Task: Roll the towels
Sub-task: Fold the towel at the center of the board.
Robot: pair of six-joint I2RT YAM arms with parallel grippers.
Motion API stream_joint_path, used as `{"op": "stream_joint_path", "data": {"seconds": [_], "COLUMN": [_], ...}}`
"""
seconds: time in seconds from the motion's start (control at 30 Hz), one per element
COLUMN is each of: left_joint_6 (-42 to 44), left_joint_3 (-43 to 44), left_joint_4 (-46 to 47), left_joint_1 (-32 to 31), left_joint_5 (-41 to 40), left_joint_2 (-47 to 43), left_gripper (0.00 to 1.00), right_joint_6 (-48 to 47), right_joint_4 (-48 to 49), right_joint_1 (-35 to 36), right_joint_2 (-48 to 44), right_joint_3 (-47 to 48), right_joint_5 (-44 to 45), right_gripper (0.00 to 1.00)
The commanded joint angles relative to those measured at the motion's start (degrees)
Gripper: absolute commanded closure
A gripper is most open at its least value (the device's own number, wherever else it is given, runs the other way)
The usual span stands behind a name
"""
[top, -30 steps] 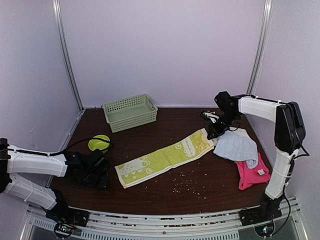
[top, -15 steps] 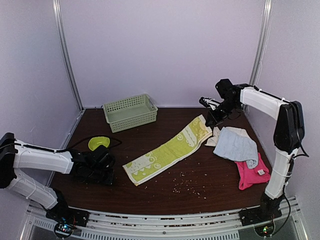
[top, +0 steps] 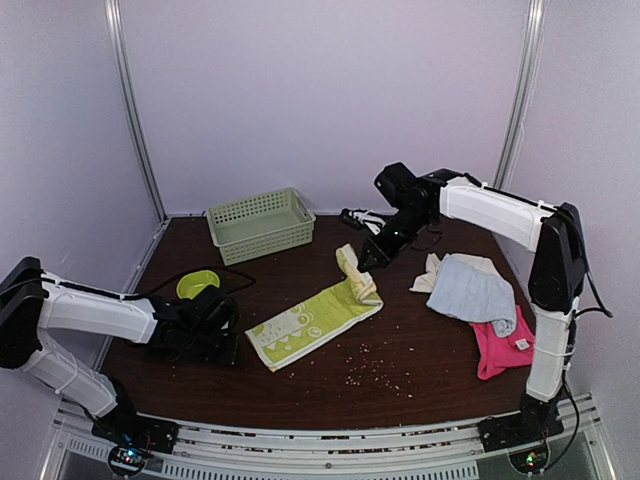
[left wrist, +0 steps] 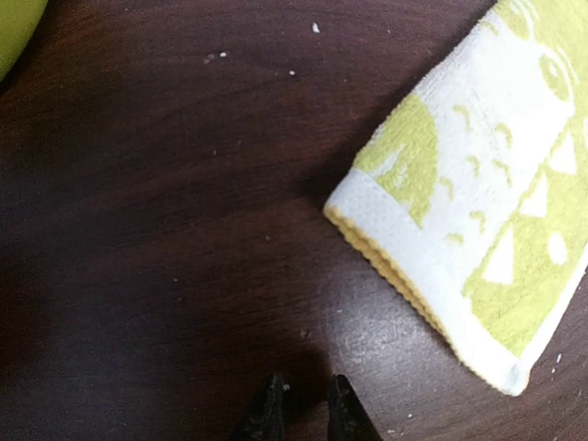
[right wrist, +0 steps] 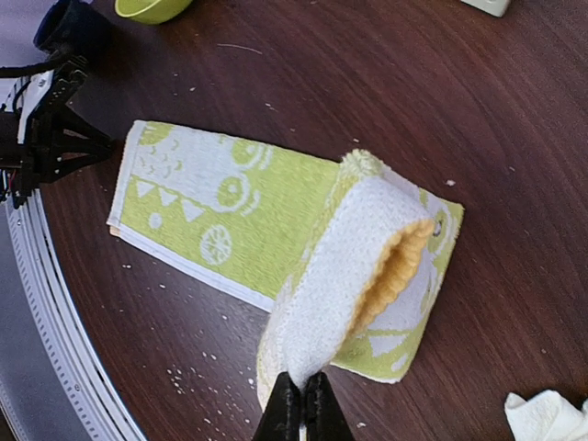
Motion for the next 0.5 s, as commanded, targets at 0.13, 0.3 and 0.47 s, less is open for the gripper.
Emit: {"op": "stream_joint_path", "data": {"seconds": [0.13, 0.3, 0.47], "left_joint_6": [-0.87, -1.84, -1.34], "left_joint_3": [-1.53, -3.72, -4.66], "left_joint_4": [1.96, 3.82, 4.54], "left_joint_1": [0.29, 0.29, 0.3], "left_joint_5": [0.15, -0.23, -0.68], "left_joint_2": [-2.93, -4.94, -5.26], "left_gripper": [0.8, 0.8, 0.79], "right_joint_6": [2.35, 4.07, 5.85], "right_joint_4": [-3.47, -3.55, -2.86], "right_joint_1": [7.2, 10.92, 14.17], "right_joint_2": [9.17, 12.94, 16.52], "right_joint_3": [8.42, 12.01, 15.78], "right_joint_5": [-6.98, -10.78, -12.49], "right_gripper": [1.0, 1.0, 1.0]}}
